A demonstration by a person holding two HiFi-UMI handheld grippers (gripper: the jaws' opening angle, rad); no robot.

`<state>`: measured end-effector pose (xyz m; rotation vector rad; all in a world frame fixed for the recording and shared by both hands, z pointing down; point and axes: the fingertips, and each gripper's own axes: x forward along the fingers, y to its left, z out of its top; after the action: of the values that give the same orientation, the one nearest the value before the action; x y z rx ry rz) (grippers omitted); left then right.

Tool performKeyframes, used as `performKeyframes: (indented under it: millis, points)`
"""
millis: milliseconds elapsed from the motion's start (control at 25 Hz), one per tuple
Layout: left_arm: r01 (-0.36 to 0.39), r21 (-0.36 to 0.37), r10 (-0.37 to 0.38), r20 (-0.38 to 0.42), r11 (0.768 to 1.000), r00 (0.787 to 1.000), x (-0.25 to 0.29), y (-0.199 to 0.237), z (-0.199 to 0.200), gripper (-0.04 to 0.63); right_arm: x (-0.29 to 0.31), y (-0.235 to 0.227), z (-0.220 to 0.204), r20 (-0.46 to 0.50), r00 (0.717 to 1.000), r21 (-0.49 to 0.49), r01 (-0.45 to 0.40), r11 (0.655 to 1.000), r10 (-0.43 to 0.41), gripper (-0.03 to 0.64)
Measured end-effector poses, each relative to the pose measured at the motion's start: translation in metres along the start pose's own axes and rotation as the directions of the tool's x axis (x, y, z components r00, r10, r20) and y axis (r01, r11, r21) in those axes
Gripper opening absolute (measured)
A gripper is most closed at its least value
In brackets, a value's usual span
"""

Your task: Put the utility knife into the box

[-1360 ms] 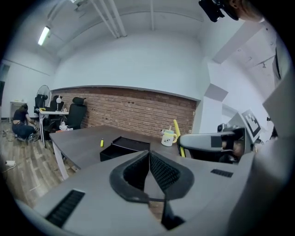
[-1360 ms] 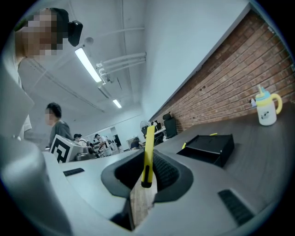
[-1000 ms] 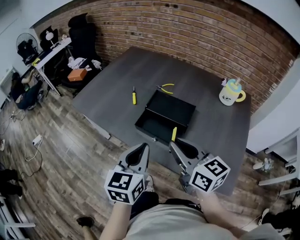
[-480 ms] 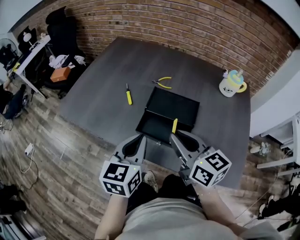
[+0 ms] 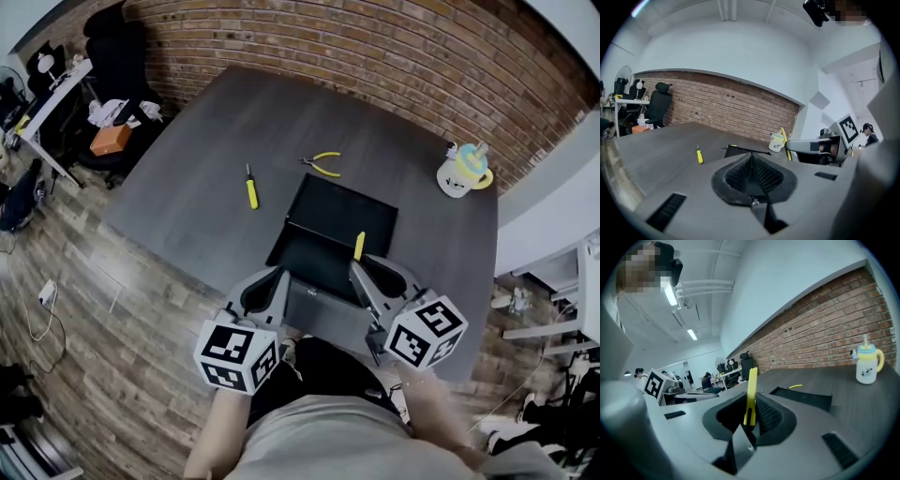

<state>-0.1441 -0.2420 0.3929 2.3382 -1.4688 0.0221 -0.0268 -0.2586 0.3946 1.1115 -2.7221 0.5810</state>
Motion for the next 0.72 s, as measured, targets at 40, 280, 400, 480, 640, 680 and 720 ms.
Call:
performKeyframes:
  millis: [40, 280, 400, 480, 640, 680, 720]
  points:
    - [-0.007, -0.006, 0.007, -0.006, 1.0, 1.0, 0.001, 0.002, -0.003, 0.021, 0.002, -0.003, -0.002, -0.015, 1.0, -0.01, -0.001, 1.0, 0.001, 0.066]
    - [-0.071, -0.057, 0.068, -0.045, 0.996, 0.997, -0.003, 0.015, -0.023, 0.021, 0.022, -0.009, -0.015, -0.13, 0.991, -0.042, -0.045, 0.998, 0.039, 0.066]
    - [-0.091, -0.096, 0.085, -0.063, 0.991, 0.994, -0.001, 0.017, -0.035, 0.021, 0.029, -0.015, -0.018, -0.174, 0.984, -0.069, -0.054, 0.996, 0.041, 0.066]
    - [-0.104, -0.107, 0.096, -0.073, 0.989, 0.993, 0.001, 0.019, -0.041, 0.021, 0.033, -0.018, -0.02, -0.207, 0.978, -0.085, -0.055, 0.995, 0.037, 0.066]
    - [-0.14, -0.131, 0.131, -0.075, 0.981, 0.989, 0.0, 0.029, -0.048, 0.021, 0.044, -0.023, -0.033, -0.28, 0.96, -0.127, -0.064, 0.99, 0.026, 0.066]
    - [-0.146, -0.135, 0.136, -0.076, 0.98, 0.988, 0.001, 0.031, -0.05, 0.021, 0.047, -0.023, -0.036, -0.293, 0.956, -0.127, -0.07, 0.989, 0.03, 0.067]
    - [-0.15, -0.138, 0.14, -0.079, 0.979, 0.987, 0.001, 0.032, -0.051, 0.021, 0.051, -0.024, -0.039, -0.306, 0.951, -0.128, -0.077, 0.989, 0.034, 0.066]
